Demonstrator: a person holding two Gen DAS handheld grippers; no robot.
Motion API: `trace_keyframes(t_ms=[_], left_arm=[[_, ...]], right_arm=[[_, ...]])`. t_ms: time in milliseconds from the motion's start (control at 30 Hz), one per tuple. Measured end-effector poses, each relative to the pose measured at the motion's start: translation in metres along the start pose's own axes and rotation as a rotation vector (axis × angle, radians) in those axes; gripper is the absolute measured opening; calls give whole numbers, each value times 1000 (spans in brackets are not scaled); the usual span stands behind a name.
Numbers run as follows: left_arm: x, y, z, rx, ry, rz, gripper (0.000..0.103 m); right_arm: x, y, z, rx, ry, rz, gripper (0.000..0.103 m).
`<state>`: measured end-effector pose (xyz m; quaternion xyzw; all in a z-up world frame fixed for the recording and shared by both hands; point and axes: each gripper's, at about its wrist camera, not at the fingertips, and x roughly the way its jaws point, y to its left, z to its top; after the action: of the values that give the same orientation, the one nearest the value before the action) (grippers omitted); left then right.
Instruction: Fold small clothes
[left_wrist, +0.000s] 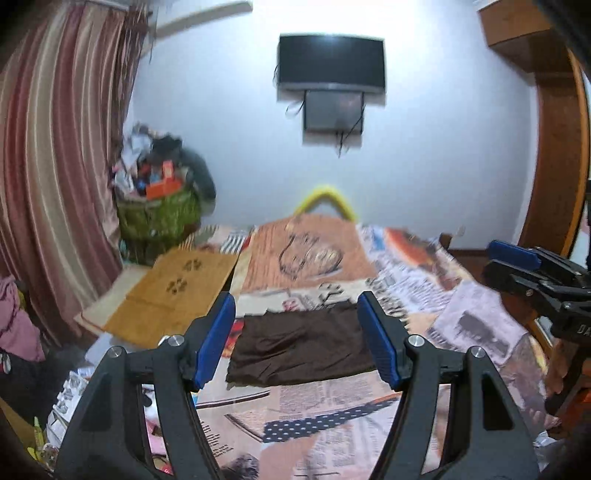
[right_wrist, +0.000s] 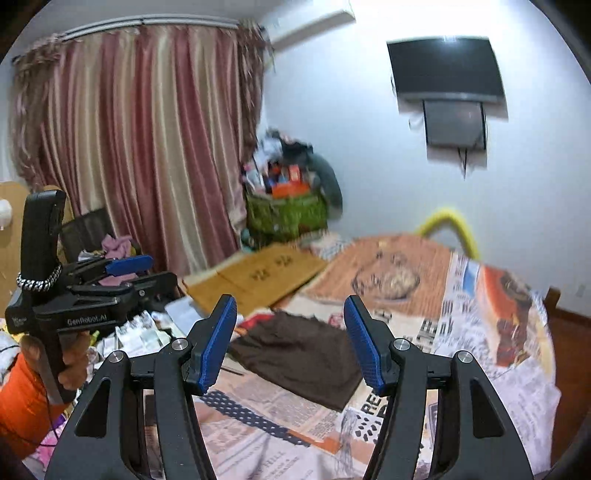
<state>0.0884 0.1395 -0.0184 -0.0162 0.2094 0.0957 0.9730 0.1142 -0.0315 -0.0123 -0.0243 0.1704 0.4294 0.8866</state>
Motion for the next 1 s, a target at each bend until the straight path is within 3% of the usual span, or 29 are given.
trace_keyframes(t_ms=[167,333,433,500,1000], left_arm=[[-57,-23,-3,34,-135,18,74],[-93,-31,-10,-1,-205,44,86],[-106,-31,-14,-15,-218,50,101],[-114,-31,-17,-19,-230,61,103],[-129,-30,-25,-37,-242,77,103]], right_arm=[[-36,17,2,-8,-105,-14,58],[-60,25,-1,31,-181,-46,74],[-65,29,-3,42,-195,-75,91],[-69,33,-4,35,-205,-101,103],[-77,47,-10,16,-203,-168,103]])
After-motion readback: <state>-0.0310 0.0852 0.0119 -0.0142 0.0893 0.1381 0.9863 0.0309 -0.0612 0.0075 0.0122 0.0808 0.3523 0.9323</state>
